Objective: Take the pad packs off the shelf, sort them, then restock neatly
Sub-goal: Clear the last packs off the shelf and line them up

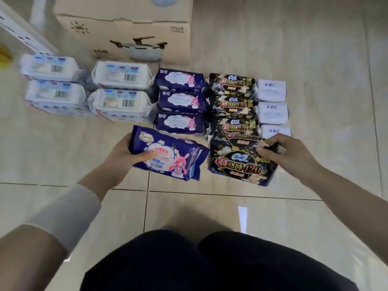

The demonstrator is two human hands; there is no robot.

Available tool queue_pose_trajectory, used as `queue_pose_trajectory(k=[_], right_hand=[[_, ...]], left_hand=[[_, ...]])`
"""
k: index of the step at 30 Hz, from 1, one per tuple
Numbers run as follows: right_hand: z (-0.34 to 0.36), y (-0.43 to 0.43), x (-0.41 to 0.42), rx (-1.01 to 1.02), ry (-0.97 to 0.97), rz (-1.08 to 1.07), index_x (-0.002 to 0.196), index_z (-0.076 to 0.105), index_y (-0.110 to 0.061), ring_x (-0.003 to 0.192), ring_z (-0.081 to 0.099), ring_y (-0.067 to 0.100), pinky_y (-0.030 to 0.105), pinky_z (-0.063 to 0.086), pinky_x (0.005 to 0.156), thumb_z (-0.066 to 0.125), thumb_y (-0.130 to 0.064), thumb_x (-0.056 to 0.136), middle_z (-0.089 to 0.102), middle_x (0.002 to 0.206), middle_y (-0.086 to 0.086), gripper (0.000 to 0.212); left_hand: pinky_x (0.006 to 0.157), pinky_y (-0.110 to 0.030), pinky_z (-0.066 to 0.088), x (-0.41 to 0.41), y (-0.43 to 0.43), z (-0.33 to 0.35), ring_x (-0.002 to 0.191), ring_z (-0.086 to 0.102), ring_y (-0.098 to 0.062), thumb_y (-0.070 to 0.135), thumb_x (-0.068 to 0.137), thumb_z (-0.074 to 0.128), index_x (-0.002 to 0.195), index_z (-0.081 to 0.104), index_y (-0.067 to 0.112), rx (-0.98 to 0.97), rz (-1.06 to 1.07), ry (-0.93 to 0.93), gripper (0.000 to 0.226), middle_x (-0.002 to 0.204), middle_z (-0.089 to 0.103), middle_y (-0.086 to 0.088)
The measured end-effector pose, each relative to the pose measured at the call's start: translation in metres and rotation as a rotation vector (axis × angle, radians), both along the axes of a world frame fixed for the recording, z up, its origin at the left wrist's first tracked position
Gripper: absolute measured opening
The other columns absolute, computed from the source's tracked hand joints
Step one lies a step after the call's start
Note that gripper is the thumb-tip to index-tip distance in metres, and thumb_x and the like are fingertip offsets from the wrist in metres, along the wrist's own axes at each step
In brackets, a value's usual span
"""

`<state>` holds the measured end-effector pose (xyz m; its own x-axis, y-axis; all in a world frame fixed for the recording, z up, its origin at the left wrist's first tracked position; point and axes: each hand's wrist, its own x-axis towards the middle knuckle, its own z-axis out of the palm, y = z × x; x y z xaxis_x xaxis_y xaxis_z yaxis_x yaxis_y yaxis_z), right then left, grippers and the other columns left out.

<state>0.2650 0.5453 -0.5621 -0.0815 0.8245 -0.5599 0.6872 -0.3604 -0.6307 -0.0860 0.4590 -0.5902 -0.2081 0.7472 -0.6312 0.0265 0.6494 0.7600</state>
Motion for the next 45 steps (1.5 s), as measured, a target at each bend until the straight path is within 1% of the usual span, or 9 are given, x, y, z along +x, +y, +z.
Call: queue_pose_trajectory(k=[3, 10, 17, 22, 27, 30, 35, 40, 45], right_hand=[[-0.032, 0.006, -0.001, 0.033, -0.030, 0.084, 0.081, 0.061, -0.019, 0.081, 0.054, 0.008, 0.007, 0.036, 0.060, 0.073, -0.034, 0.076, 0.062, 0.086, -0.010, 0.020], [-0.080, 0.020, -0.003, 0.083, 0.030, 0.120, 0.082, 0.061, -0.023, 0.098, 0.056, 0.010, 0.020, 0.041, 0.079, 0.075, -0.032, 0.073, 0.064, 0.100, -0.008, 0.019], [-0.104, 0.009, 0.004, 0.175, 0.096, 0.143, 0.090, 0.062, -0.015, 0.084, 0.055, -0.001, 0.006, 0.039, 0.073, 0.075, -0.019, 0.074, 0.065, 0.094, -0.008, 0.021], [-0.118, -0.001, 0.004, 0.233, 0.150, 0.204, 0.093, 0.060, -0.031, 0.100, 0.057, 0.000, 0.007, 0.044, 0.079, 0.075, -0.014, 0.075, 0.063, 0.107, -0.017, 0.028], [-0.126, -0.004, 0.003, 0.373, 0.109, 0.248, 0.097, 0.058, -0.024, 0.095, 0.051, -0.019, 0.000, 0.034, 0.083, 0.075, -0.011, 0.074, 0.062, 0.107, -0.013, 0.031], [-0.128, -0.004, 0.008, 0.475, 0.034, 0.321, 0.099, 0.063, -0.013, 0.099, 0.055, -0.003, 0.000, 0.032, 0.086, 0.078, -0.010, 0.071, 0.063, 0.108, -0.003, 0.031], [-0.138, -0.004, 0.014, 0.645, -0.178, 0.458, 0.101, 0.066, -0.005, 0.101, 0.056, 0.034, 0.012, 0.032, 0.081, 0.081, -0.012, 0.067, 0.065, 0.107, 0.011, 0.038], [-0.134, -0.014, 0.006, 0.733, -0.204, 0.500, 0.112, 0.063, -0.007, 0.102, 0.049, 0.028, 0.029, 0.038, 0.085, 0.086, -0.012, 0.059, 0.063, 0.107, 0.014, 0.058], [-0.144, -0.015, 0.007, 0.854, -0.296, 0.639, 0.112, 0.063, -0.011, 0.099, 0.056, 0.034, 0.046, 0.047, 0.081, 0.088, -0.020, 0.054, 0.064, 0.109, 0.009, 0.063]], left_hand=[[0.066, -0.020, 0.056, -0.008, 0.006, -0.042, 0.083, 0.069, -0.008, 0.000, 0.075, 0.070, 0.116, 0.054, 0.016, -0.003, -0.022, -0.014, 0.046, 0.098, 0.070, 0.005], [0.075, -0.027, 0.057, -0.013, 0.017, -0.096, 0.089, 0.068, -0.013, 0.007, 0.058, 0.081, 0.107, 0.057, 0.023, 0.068, -0.028, -0.072, 0.056, 0.094, 0.073, 0.008], [0.064, -0.020, 0.054, -0.001, 0.010, -0.113, 0.085, 0.068, -0.005, 0.004, 0.063, 0.074, 0.104, 0.056, 0.024, 0.203, 0.001, -0.055, 0.050, 0.091, 0.072, 0.013], [0.067, -0.021, 0.054, 0.004, 0.004, -0.127, 0.090, 0.067, -0.007, -0.007, 0.072, 0.070, 0.113, 0.051, 0.019, 0.253, 0.029, 0.008, 0.052, 0.104, 0.067, 0.005], [0.070, -0.021, 0.055, 0.006, 0.001, -0.133, 0.088, 0.066, -0.004, -0.007, 0.073, 0.070, 0.116, 0.048, 0.017, 0.284, 0.045, 0.053, 0.054, 0.105, 0.065, 0.005], [0.068, -0.017, 0.054, 0.005, 0.000, -0.132, 0.088, 0.065, 0.001, -0.005, 0.072, 0.072, 0.121, 0.045, 0.016, 0.281, 0.017, 0.103, 0.060, 0.105, 0.064, 0.009], [0.063, -0.008, 0.049, 0.011, -0.005, -0.135, 0.082, 0.060, 0.013, -0.008, 0.069, 0.074, 0.116, 0.042, 0.018, 0.310, 0.012, 0.161, 0.063, 0.101, 0.058, 0.016], [0.086, -0.015, 0.045, 0.010, -0.008, -0.141, 0.103, 0.053, 0.004, 0.002, 0.058, 0.082, 0.122, 0.039, 0.022, 0.323, -0.039, 0.182, 0.080, 0.114, 0.054, 0.015], [0.076, -0.001, 0.041, 0.018, -0.003, -0.144, 0.093, 0.050, 0.022, -0.010, 0.064, 0.077, 0.129, 0.035, 0.009, 0.336, -0.041, 0.225, 0.080, 0.110, 0.049, 0.019]])
